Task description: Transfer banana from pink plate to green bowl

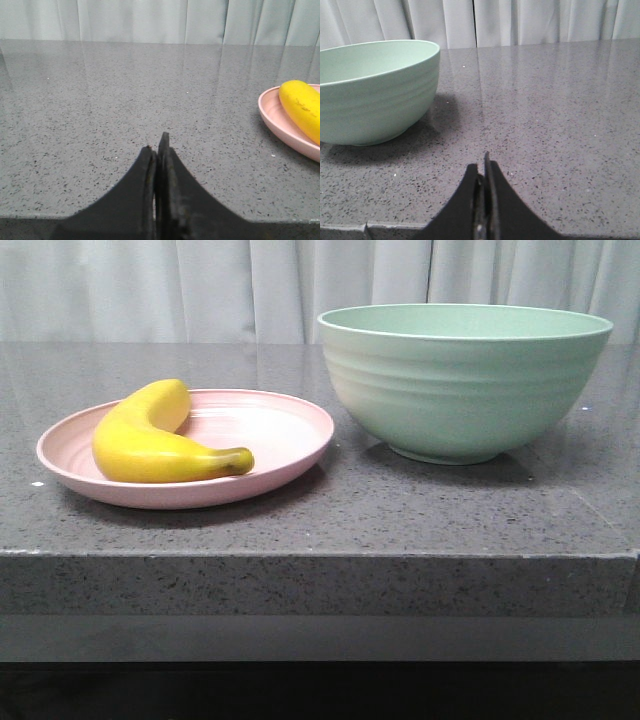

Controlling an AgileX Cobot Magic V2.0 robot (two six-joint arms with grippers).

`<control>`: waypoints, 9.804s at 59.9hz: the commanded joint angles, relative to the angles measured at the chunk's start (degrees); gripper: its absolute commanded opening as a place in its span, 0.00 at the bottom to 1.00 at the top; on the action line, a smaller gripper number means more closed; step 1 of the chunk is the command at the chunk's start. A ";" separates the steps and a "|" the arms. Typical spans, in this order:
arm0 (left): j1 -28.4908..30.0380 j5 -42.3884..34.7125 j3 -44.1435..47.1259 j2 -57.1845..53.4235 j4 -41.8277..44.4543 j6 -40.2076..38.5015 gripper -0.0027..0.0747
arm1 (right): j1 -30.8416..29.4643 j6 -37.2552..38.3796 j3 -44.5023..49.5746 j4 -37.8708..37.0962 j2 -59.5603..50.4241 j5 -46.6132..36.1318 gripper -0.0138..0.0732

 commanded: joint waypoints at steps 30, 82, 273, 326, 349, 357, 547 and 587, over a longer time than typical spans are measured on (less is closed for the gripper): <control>0.14 -5.04 0.09 -1.11 -0.51 -0.16 0.01 | -0.37 -0.36 0.01 -0.60 -1.32 -4.77 0.06; 0.14 -6.53 0.09 -1.11 -1.97 -0.16 0.01 | -0.37 -0.36 0.01 -0.60 -1.32 -5.18 0.06; -27.41 35.04 -69.23 87.50 -5.19 -13.00 0.86 | -0.23 -0.31 -32.89 -1.00 20.00 9.87 0.78; -22.07 23.88 -69.49 88.85 -3.53 -13.60 0.40 | -0.23 -0.31 -32.89 -1.00 20.00 9.87 0.78; -23.49 18.12 -69.49 84.06 -3.97 -13.08 0.23 | -0.23 -0.31 -32.89 -0.94 20.00 9.94 0.78; -27.51 15.13 -69.49 78.80 -3.97 -12.56 0.23 | -0.23 -0.31 -32.96 1.52 20.62 10.40 0.78; -43.32 13.54 -69.68 73.28 -1.92 -12.31 0.79 | 9.42 -28.31 -87.81 34.86 90.69 25.35 0.31; -43.21 13.54 -69.68 73.28 0.38 -12.31 0.79 | 9.23 -28.31 -87.81 34.86 93.86 28.04 0.69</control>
